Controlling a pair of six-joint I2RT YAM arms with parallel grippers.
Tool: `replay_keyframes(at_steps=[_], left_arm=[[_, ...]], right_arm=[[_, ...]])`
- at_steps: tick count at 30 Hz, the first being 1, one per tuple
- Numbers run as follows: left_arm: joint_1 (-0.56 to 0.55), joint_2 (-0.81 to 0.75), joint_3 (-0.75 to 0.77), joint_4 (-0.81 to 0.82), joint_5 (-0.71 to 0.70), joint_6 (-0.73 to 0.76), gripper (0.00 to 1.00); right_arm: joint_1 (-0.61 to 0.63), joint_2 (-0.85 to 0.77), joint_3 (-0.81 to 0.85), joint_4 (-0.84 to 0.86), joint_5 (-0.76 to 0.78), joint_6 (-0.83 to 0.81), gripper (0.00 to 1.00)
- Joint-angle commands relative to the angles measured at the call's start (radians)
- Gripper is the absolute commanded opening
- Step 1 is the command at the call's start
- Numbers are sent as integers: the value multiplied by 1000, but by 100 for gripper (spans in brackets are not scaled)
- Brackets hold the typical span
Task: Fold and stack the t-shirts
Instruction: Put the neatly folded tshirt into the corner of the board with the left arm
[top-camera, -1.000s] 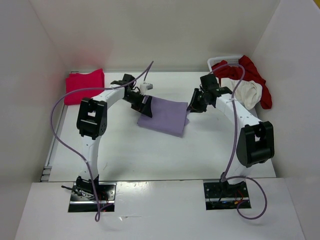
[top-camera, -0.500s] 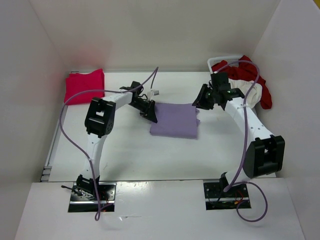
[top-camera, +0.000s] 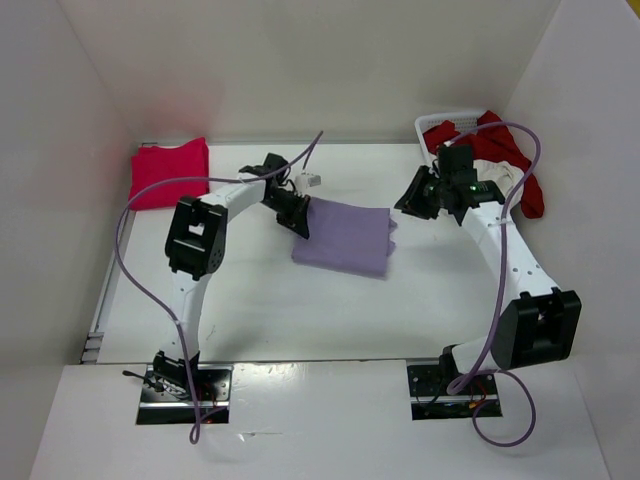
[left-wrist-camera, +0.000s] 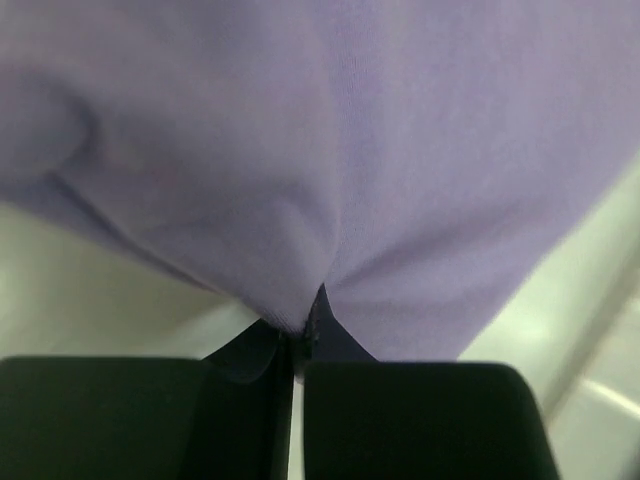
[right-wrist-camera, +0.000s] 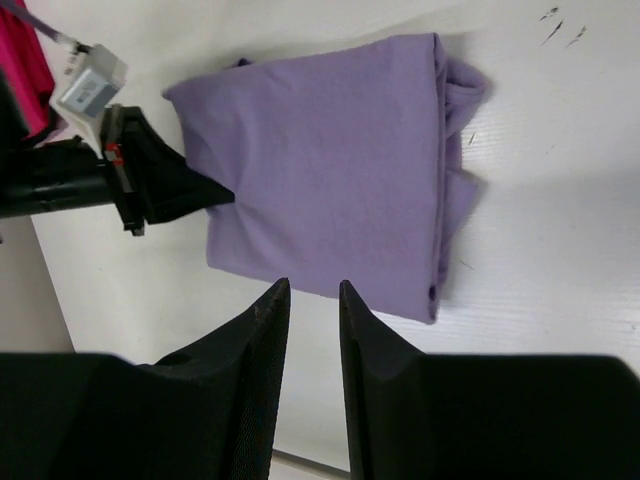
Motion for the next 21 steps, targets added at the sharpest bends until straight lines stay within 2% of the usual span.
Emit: replay_keyframes(at_steps=[1, 4, 5, 11, 18, 21], left_arm=[[17, -129, 28, 15, -389, 134, 0], [17, -157, 77, 15, -589, 214, 0], [26, -157, 94, 25, -703, 232, 0], [26, -147, 184, 88, -1035, 357, 0], [45, -85, 271, 194, -1299, 515, 0], [69, -52, 328, 205, -1353, 562, 0]], right_arm=[[-14, 1, -8, 21, -6, 1, 32], [-14, 13, 2, 39, -6, 1, 32], [-14, 24, 2, 39, -15, 1, 32], [-14, 24, 2, 58, -6, 1, 32], [-23, 3, -31, 58, 5, 1, 32], [-23, 3, -31, 58, 14, -8, 32]])
